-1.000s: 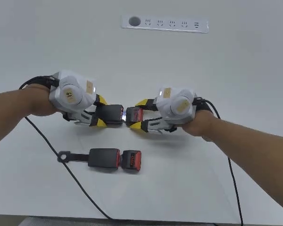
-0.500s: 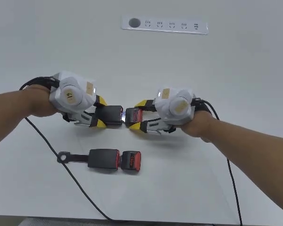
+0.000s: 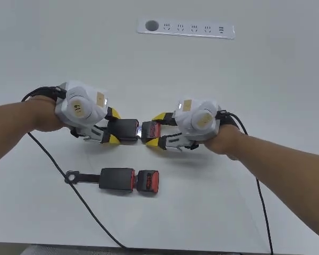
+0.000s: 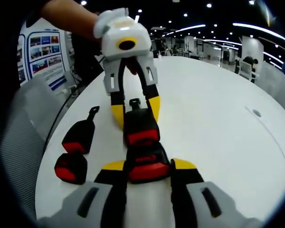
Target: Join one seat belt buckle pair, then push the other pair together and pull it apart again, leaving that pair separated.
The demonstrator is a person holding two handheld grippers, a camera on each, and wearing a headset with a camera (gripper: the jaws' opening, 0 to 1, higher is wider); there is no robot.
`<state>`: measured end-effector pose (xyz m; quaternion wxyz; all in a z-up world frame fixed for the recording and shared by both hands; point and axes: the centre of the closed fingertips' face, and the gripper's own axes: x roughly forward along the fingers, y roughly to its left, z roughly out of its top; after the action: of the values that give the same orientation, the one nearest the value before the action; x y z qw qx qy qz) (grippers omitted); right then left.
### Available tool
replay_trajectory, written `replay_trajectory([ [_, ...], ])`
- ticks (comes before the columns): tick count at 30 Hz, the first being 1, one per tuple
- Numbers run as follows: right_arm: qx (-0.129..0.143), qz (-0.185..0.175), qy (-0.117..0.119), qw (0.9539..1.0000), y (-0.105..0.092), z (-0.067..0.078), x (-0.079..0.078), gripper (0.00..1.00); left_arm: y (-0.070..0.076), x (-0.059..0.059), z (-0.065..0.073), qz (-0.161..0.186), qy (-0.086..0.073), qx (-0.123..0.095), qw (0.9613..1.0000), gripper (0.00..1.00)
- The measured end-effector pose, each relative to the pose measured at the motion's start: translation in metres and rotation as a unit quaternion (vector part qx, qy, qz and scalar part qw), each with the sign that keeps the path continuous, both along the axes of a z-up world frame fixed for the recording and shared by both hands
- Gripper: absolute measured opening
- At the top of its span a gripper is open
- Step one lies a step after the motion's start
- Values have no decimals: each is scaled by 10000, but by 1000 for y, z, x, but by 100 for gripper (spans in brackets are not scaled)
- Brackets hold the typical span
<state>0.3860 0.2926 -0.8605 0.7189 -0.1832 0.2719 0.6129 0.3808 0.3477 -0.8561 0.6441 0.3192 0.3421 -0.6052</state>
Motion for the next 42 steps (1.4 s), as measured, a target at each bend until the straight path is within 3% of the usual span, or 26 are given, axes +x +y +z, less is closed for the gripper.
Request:
replay_trajectory([
  [19, -31, 13, -35, 10000, -1, 1, -2, 36, 1, -1, 1, -9, 17, -23, 10000, 33],
  [26, -104, 28, -35, 9999, -14, 0, -2, 36, 2, -2, 1, -11, 19, -29, 10000, 33],
  [42, -64, -14, -35, 10000, -22, 0, -4, 36, 2, -1, 1, -64, 18, -20, 10000, 33],
])
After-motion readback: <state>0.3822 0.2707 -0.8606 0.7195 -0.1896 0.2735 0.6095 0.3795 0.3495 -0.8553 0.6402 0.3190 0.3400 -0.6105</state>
